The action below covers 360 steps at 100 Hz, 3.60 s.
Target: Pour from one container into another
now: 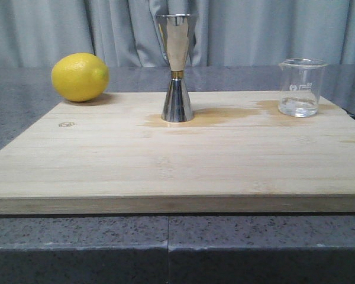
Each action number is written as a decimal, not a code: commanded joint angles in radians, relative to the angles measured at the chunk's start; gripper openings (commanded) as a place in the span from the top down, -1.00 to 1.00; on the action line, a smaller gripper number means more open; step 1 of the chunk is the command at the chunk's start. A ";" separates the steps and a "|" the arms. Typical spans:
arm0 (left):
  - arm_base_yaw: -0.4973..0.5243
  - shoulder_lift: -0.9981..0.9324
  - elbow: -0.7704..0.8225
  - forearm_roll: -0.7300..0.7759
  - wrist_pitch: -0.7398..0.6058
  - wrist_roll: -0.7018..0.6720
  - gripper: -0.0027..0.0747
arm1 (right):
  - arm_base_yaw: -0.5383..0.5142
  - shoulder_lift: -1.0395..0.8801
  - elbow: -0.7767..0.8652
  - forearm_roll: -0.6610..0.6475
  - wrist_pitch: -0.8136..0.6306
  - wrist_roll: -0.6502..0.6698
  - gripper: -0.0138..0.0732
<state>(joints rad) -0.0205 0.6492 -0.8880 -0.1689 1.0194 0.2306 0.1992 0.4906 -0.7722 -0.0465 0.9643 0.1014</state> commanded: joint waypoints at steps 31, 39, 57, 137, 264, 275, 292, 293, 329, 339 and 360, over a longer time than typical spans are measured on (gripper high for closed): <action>0.002 -0.032 -0.022 -0.017 -0.066 -0.012 -0.40 | -0.004 0.002 -0.022 -0.024 0.008 0.001 -0.67; 0.002 -0.032 -0.022 -0.017 -0.066 -0.012 -0.38 | -0.004 0.002 -0.022 -0.028 -0.008 0.001 -0.51; 0.002 -0.032 -0.022 -0.017 -0.066 -0.012 -0.02 | -0.004 0.002 -0.022 -0.030 -0.042 0.001 0.12; 0.002 -0.032 -0.016 -0.017 -0.074 -0.012 0.98 | -0.004 0.002 -0.020 -0.033 -0.125 0.001 0.79; -0.039 -0.678 0.921 0.101 -0.994 -0.122 0.98 | -0.004 0.002 -0.019 -0.033 -0.125 0.001 0.79; -0.039 -0.678 0.921 0.212 -0.972 -0.239 0.98 | -0.004 0.002 -0.019 -0.033 -0.124 0.001 0.79; -0.039 -0.678 0.921 0.184 -0.972 -0.239 0.98 | -0.004 0.002 -0.019 -0.033 -0.124 0.001 0.79; -0.039 -0.678 0.921 0.184 -0.972 -0.239 0.98 | -0.004 0.002 -0.019 -0.033 -0.124 0.001 0.79; -0.039 -0.678 0.921 0.184 -0.972 -0.239 0.98 | -0.004 0.002 -0.019 -0.033 -0.124 0.001 0.79; -0.039 -0.678 0.921 0.184 -0.972 -0.239 0.98 | -0.004 0.002 -0.019 -0.033 -0.124 0.001 0.79; -0.039 -0.678 0.921 0.184 -0.972 -0.239 0.98 | -0.004 0.002 -0.019 -0.033 -0.126 0.001 0.79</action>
<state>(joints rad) -0.0611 -0.0060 0.0043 0.0235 0.1283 0.0000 0.1992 0.4887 -0.7651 -0.0654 0.9109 0.1040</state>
